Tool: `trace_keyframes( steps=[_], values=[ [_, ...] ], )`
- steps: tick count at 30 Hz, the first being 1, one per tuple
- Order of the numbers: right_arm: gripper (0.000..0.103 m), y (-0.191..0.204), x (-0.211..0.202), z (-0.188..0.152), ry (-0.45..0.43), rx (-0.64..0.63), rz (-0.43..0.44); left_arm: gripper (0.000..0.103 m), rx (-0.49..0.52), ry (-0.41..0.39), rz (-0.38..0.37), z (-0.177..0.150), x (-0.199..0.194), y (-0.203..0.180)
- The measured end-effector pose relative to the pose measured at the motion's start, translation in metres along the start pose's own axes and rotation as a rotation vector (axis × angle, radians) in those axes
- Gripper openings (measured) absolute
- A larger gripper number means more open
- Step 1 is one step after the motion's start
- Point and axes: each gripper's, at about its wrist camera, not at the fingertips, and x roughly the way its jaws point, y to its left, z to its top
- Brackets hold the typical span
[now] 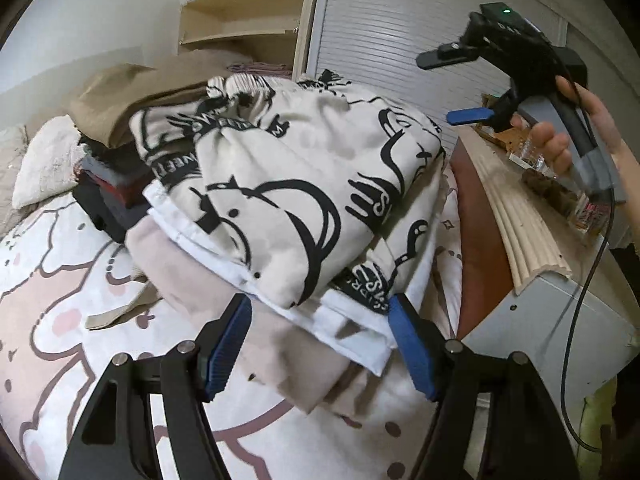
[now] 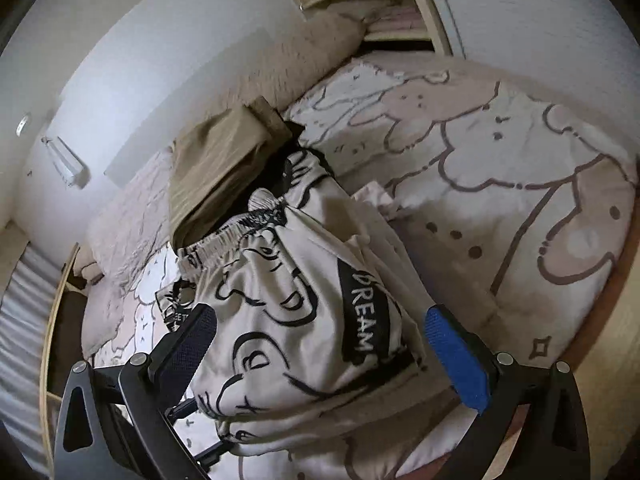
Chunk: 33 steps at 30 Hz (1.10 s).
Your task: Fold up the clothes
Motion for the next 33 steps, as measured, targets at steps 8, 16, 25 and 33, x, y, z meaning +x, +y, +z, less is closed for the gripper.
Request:
trace_keyframes(
  steps=[8, 16, 25, 33],
  values=[
    [0.103, 0.032, -0.029, -0.02, -0.154, -0.121, -0.173, 0.101, -0.035, -0.065, 0.069, 0.008, -0.04, -0.006],
    [0.103, 0.074, -0.039, -0.058, -0.288, -0.165, -0.273, 0.103, -0.035, -0.109, 0.156, 0.006, -0.086, -0.005],
    [0.103, 0.122, -0.044, -0.107, -0.356, -0.218, -0.275, 0.103, -0.077, -0.136, 0.286, -0.025, -0.143, 0.009],
    [0.103, 0.159, -0.063, -0.15, -0.395, -0.254, -0.251, 0.103, -0.153, -0.172, 0.393, -0.057, -0.19, 0.026]
  ],
)
